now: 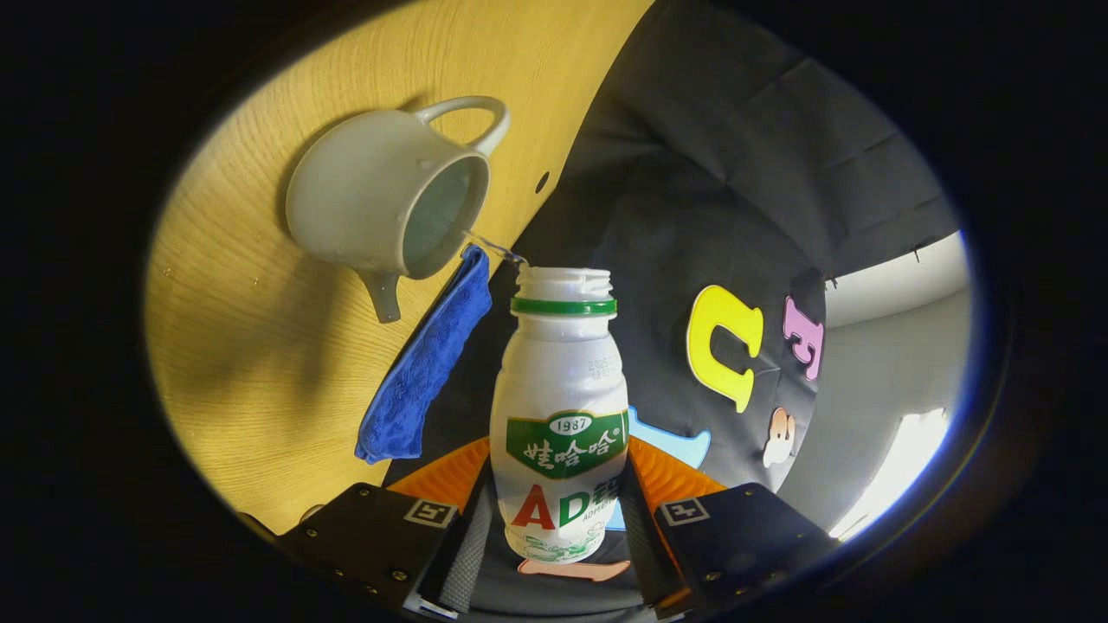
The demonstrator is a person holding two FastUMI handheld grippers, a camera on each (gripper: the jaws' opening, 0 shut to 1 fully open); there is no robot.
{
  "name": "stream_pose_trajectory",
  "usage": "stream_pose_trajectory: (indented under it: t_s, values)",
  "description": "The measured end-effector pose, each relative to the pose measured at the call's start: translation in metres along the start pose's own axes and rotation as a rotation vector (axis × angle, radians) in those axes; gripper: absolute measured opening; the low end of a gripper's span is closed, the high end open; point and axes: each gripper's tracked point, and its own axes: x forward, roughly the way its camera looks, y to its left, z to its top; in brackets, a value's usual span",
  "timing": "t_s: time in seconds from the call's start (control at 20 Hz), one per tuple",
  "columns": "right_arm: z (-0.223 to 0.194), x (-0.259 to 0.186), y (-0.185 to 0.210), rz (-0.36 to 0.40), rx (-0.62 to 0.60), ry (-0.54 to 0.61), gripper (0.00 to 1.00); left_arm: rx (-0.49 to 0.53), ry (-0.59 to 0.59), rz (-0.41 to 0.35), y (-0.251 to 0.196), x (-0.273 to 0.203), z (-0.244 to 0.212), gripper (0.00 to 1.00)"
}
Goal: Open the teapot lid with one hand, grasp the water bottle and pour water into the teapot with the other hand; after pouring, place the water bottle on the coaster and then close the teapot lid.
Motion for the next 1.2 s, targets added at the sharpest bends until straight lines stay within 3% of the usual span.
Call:
stream_pose_trajectory:
  t_s: [0.15,0.25,0.6,0.65,0.7,0.8,1.2]
  values:
    - [-0.001,0.002,0.000,0.004,0.000,-0.011,0.70,0.006,0.002,0.001,0.000,0.001,0.000,0.06]
    - [-0.003,0.004,0.001,0.017,-0.005,-0.016,0.70,0.004,0.005,0.000,0.000,0.001,0.000,0.10]
    - [-0.007,0.008,0.002,0.054,-0.020,-0.028,0.67,0.007,0.019,-0.001,0.000,0.003,-0.003,0.10]
    - [-0.007,0.007,0.002,0.057,-0.019,-0.029,0.70,0.007,0.020,0.000,0.000,0.003,-0.005,0.14]
    - [-0.006,0.007,0.002,0.057,-0.019,-0.030,0.70,0.007,0.020,-0.001,0.000,0.003,-0.005,0.10]
    - [-0.005,0.006,0.003,0.066,-0.006,-0.032,0.70,0.007,0.022,0.001,0.002,0.002,-0.004,0.10]
    - [-0.005,0.005,0.028,0.234,0.334,-0.019,0.70,0.008,0.034,-0.009,-0.004,0.003,-0.007,0.10]
